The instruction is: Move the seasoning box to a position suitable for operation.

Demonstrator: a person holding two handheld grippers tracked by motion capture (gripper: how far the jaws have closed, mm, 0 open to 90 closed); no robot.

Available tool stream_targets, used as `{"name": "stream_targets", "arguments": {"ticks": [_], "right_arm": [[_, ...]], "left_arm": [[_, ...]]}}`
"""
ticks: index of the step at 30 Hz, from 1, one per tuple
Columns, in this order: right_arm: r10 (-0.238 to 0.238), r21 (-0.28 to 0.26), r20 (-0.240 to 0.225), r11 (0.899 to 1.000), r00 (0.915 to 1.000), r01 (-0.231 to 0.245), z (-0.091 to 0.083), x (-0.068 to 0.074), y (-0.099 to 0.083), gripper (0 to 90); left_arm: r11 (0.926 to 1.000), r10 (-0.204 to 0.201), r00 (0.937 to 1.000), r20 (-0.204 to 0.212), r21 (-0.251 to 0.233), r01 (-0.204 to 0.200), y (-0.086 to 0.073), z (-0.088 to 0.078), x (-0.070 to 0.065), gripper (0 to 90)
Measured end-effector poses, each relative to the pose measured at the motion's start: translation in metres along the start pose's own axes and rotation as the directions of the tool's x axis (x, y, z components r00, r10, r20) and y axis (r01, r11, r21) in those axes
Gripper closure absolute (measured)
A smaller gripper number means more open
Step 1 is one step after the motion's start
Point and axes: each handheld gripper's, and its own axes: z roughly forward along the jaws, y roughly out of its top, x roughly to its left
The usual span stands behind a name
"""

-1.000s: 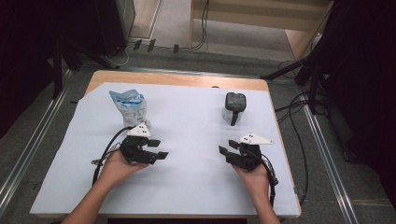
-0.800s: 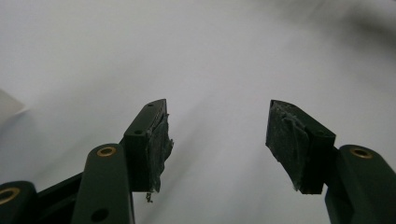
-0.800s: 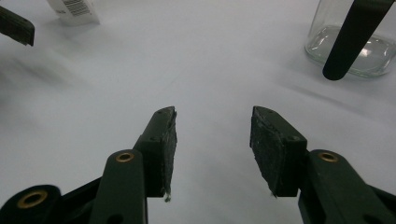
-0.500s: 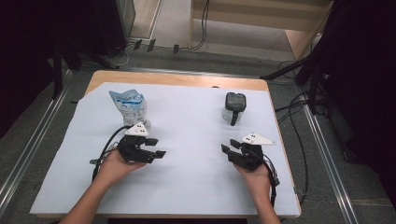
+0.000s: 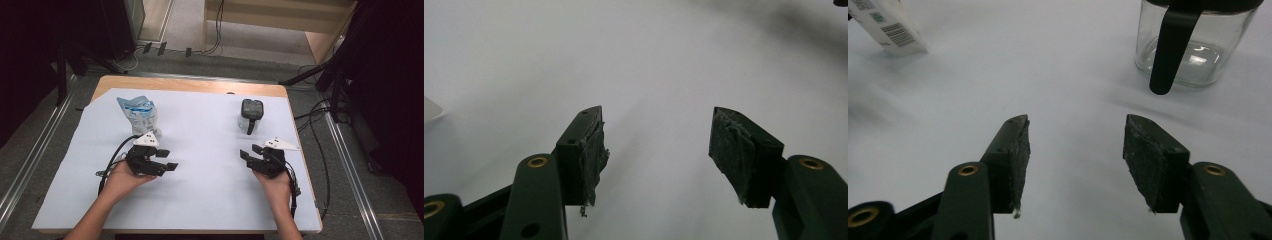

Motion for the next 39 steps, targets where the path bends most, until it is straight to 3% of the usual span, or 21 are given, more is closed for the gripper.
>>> {"name": "stream_targets", "arguments": {"ticks": [5, 11, 13, 15, 16, 19, 28, 34, 39], "right_arm": [[-0.009, 0.01, 0.04, 1.0, 0.9992, 0.009, 0.003, -0.001, 0.006, 33.5], [0.025, 0.004, 0.058, 1.0, 0.998, -0.025, 0.005, -0.004, 0.015, 23.0], [0.002, 0.007, 0.101, 1.0, 0.9949, -0.002, 0.009, -0.003, 0.02, 14.7], [0.003, 0.008, 0.111, 1.0, 0.9938, -0.004, 0.009, -0.003, 0.021, 14.6], [0.013, -0.003, 0.12, 1.0, 0.9927, -0.013, 0.012, -0.003, 0.024, 7.7], [0.027, -0.006, 0.14, 1.0, 0.9897, -0.027, 0.015, -0.003, 0.028, 2.0], [0.031, 0.014, 0.185, 0.999, 0.9823, -0.034, 0.036, -0.01, 0.042, 0.0], [0.064, -0.015, 0.207, 0.998, 0.9762, -0.062, 0.044, -0.019, 0.047, 0.0], [0.097, -0.011, 0.241, 0.995, 0.9657, -0.097, 0.059, -0.029, 0.059, 0.0]], "left_arm": [[1.0, 0.0, 1.0, 0.005, -0.002, 0.0, 0.0, 0.001, -0.002, 39.0], [0.9999, 0.0, 1.0, 0.008, -0.011, 0.0, 0.0, 0.002, -0.002, 38.9], [1.0, 0.001, 1.0, 0.006, 0.0, -0.001, 0.0, 0.003, -0.003, 39.0], [1.0, 0.007, 0.9999, 0.009, 0.004, -0.007, 0.0, 0.003, -0.003, 39.0], [0.9999, 0.012, 0.9999, 0.007, 0.005, -0.012, 0.0, 0.003, -0.003, 39.0], [0.9999, 0.009, 0.9999, 0.009, -0.009, -0.009, 0.0, 0.002, -0.004, 39.0], [0.9999, 0.008, 0.9998, 0.015, -0.011, -0.008, 0.0, 0.002, -0.003, 39.0], [0.9999, 0.01, 0.9999, 0.011, -0.003, -0.01, 0.0, 0.002, -0.003, 39.1], [0.9999, 0.014, 0.9998, 0.01, 0.002, -0.014, -0.001, 0.002, -0.005, 39.1]]}}
